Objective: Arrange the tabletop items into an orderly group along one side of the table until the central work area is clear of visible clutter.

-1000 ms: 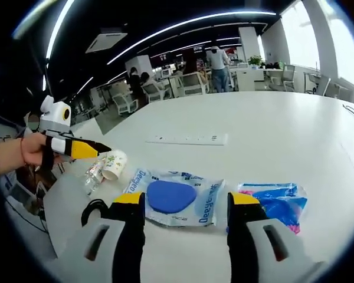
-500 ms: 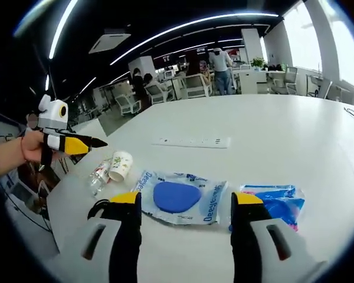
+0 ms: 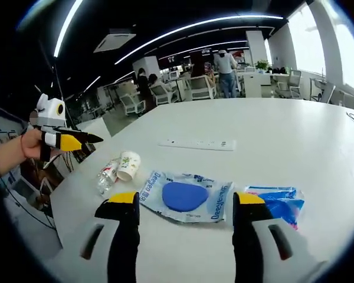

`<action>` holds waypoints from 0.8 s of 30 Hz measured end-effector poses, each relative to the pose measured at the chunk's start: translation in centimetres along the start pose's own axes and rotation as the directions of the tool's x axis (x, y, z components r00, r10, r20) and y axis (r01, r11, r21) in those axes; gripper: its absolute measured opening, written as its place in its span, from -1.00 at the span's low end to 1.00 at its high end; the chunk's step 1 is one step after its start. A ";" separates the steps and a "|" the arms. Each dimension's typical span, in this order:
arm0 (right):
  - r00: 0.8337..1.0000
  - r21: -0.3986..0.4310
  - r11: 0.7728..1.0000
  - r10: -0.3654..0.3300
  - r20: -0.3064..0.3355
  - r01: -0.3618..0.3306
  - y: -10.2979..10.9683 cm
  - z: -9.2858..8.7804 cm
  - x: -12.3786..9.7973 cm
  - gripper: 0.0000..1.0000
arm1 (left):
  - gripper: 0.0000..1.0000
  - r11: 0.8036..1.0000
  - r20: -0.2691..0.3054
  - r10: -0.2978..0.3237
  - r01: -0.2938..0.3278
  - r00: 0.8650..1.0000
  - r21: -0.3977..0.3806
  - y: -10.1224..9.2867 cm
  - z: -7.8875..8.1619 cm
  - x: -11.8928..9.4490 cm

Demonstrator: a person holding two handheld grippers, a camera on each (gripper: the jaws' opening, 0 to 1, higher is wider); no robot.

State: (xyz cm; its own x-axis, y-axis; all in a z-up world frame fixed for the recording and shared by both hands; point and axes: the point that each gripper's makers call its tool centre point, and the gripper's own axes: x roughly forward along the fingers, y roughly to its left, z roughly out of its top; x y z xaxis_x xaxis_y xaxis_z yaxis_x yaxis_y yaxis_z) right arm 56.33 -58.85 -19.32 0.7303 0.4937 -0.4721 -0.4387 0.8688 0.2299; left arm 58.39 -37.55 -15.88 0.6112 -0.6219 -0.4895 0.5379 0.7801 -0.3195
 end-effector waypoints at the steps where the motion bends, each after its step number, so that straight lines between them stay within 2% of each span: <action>1: 1.000 -0.002 1.000 0.000 0.000 0.000 0.1 0.0 -0.1 0.26 | 0.81 1.000 0.002 0.003 -0.003 1.000 -0.003 0.1 -0.1 -0.2; 18: 1.000 -0.018 1.000 0.020 -0.010 -0.020 2.4 -0.6 -1.3 0.23 | 0.81 0.998 0.017 0.054 -0.054 0.998 -0.023 0.6 -2.4 -4.6; 24: 0.999 -0.027 0.999 0.033 -0.017 -0.034 3.5 -0.9 -1.4 0.23 | 0.80 0.997 0.008 0.074 -0.073 0.997 -0.029 0.9 -3.7 -6.1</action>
State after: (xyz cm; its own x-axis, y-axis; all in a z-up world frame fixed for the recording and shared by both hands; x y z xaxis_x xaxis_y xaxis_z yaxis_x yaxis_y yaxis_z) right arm 53.31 -56.49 -18.63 0.7064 0.5216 -0.4784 -0.4769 0.8503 0.2228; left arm 52.97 -32.85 -16.21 0.6540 -0.5633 -0.5049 0.4745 0.8253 -0.3062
